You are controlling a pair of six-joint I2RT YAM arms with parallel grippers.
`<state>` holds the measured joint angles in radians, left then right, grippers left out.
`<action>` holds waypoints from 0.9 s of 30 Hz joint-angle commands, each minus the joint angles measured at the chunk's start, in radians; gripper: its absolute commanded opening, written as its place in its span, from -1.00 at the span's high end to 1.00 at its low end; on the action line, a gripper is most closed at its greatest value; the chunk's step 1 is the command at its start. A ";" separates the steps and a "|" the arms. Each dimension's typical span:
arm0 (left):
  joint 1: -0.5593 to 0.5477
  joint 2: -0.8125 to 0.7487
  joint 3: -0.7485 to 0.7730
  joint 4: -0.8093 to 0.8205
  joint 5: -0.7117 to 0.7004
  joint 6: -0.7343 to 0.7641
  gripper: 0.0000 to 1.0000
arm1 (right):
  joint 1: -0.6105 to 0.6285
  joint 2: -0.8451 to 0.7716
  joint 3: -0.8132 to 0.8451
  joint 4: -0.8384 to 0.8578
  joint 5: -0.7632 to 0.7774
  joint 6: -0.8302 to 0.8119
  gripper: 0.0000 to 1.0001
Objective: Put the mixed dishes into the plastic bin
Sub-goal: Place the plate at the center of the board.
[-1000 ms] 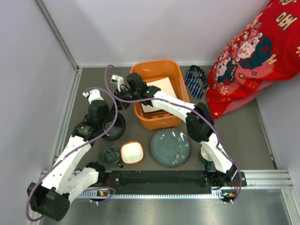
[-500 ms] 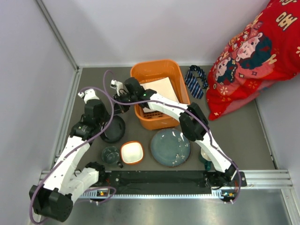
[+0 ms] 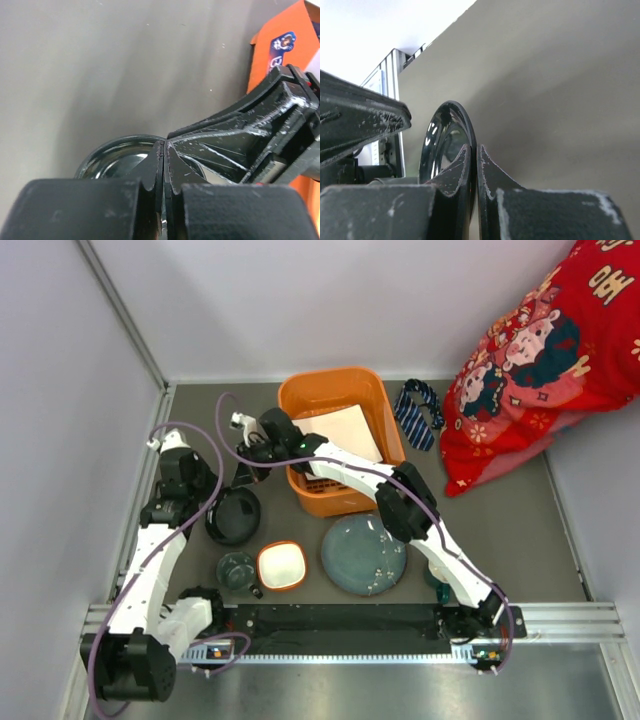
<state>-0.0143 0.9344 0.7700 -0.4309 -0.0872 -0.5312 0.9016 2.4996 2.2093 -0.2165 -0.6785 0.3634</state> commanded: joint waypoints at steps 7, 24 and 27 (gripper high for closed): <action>0.037 -0.003 0.009 0.044 0.044 -0.007 1.00 | 0.005 0.065 0.046 0.031 0.074 0.035 1.00; 0.086 0.009 0.040 0.009 0.029 -0.027 1.00 | 0.005 0.067 0.046 -0.112 0.296 -0.061 1.00; 0.089 0.012 0.045 0.003 0.024 -0.029 1.00 | 0.005 0.062 0.033 -0.130 0.330 -0.087 1.00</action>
<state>0.0654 0.9474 0.7704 -0.4343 -0.0532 -0.5518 0.9108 2.5275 2.2536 -0.2436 -0.4156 0.3248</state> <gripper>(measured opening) 0.010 0.029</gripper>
